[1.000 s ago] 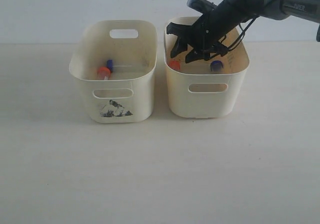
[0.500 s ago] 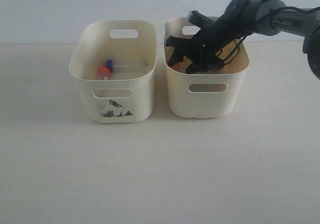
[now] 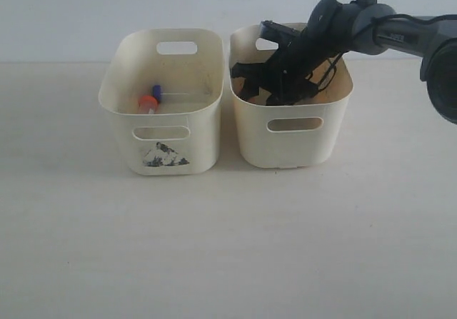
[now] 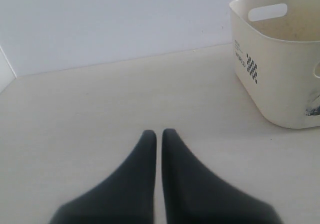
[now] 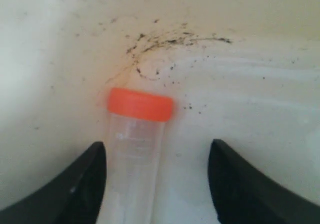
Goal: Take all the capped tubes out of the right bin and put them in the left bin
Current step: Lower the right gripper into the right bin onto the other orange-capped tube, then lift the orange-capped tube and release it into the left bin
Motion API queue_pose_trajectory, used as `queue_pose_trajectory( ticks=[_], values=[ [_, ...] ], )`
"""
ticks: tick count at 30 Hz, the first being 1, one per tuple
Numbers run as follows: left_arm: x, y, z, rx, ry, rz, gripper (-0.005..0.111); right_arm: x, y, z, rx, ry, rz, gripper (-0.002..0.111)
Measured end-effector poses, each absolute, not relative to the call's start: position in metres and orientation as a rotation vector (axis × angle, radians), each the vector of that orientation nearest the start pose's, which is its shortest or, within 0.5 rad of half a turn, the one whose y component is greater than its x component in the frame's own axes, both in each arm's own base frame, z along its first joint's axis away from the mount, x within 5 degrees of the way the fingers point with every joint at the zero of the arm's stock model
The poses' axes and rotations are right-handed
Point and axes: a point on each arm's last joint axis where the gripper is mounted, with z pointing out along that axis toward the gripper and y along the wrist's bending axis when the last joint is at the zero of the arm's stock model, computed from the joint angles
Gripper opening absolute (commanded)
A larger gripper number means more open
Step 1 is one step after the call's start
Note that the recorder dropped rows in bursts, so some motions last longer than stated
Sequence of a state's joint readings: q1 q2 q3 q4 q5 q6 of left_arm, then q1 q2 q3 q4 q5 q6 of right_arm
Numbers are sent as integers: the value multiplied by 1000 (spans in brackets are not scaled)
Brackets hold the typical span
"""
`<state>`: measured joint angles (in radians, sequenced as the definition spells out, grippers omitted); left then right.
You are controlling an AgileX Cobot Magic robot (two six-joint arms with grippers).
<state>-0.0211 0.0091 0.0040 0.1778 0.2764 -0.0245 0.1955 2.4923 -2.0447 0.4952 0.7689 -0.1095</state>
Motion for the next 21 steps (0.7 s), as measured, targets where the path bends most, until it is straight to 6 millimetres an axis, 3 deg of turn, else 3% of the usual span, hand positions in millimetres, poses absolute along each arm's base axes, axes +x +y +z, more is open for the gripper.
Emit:
queue_pose_trajectory(
  ticks=[4, 12, 21],
  values=[
    [56, 3, 187, 114, 1767, 134, 4, 515, 137, 120, -4, 2677, 569, 38],
    [56, 3, 187, 114, 1767, 134, 4, 516, 134, 118, 7, 2690, 501, 0],
    [56, 3, 187, 114, 1767, 134, 4, 516, 133, 124, -9, 2682, 483, 0]
  ],
)
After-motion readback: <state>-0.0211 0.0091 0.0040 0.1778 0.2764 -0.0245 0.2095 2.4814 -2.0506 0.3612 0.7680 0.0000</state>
